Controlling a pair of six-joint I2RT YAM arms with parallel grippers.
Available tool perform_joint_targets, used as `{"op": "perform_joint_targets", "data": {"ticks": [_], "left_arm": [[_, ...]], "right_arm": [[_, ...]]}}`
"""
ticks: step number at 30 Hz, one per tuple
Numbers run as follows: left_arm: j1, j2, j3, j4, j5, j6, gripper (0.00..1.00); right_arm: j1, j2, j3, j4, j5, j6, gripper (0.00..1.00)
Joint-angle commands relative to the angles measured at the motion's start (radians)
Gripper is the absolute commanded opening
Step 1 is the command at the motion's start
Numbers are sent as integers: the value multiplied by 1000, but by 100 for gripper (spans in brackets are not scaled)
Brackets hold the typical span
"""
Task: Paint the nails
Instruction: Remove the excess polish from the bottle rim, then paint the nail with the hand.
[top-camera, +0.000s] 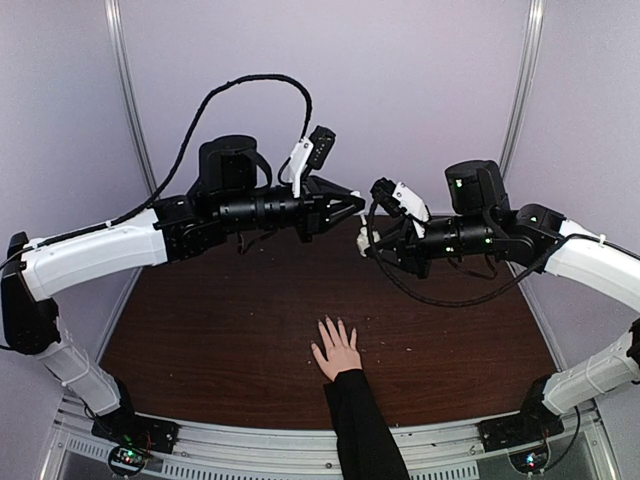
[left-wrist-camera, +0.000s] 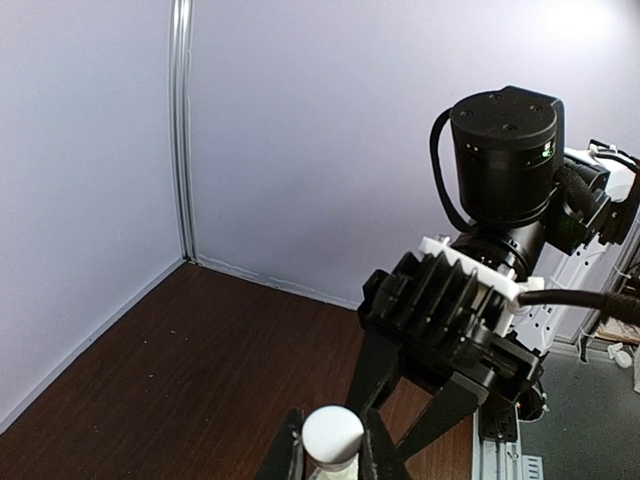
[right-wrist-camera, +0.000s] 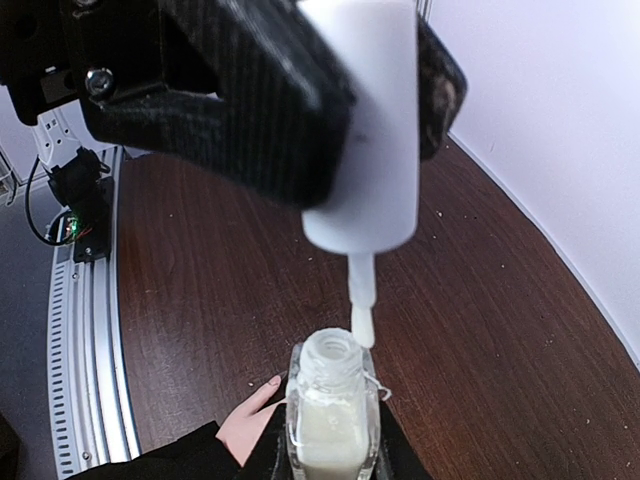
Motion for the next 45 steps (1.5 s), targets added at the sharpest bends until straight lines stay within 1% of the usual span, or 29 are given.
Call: {"op": "perform_joint_targets", "data": {"ticks": [1,11,23,37,41,45], "left_arm": [[-1,15,12,50,30,-19,0],[-1,-2,-12,51,42,-16,0],[0,-56,-44,45,-2,1,0],[2,-74,-51,37,-9,-1,0],[39,-94,-86,42,-16,-43,0],[71,-112,-152,40,-22,-78,0]], "right_arm": [[5,-18,1,39,-16,-5,0],[1,-14,-1,45,4,3,0],[-9,-25,-13,70,-6,16,0],[-17,-29,-23,79,-19,23,0],[-58,-57,-71,122,-55,63,0],[-96,-81,-116,139,-83,85,0]]}}
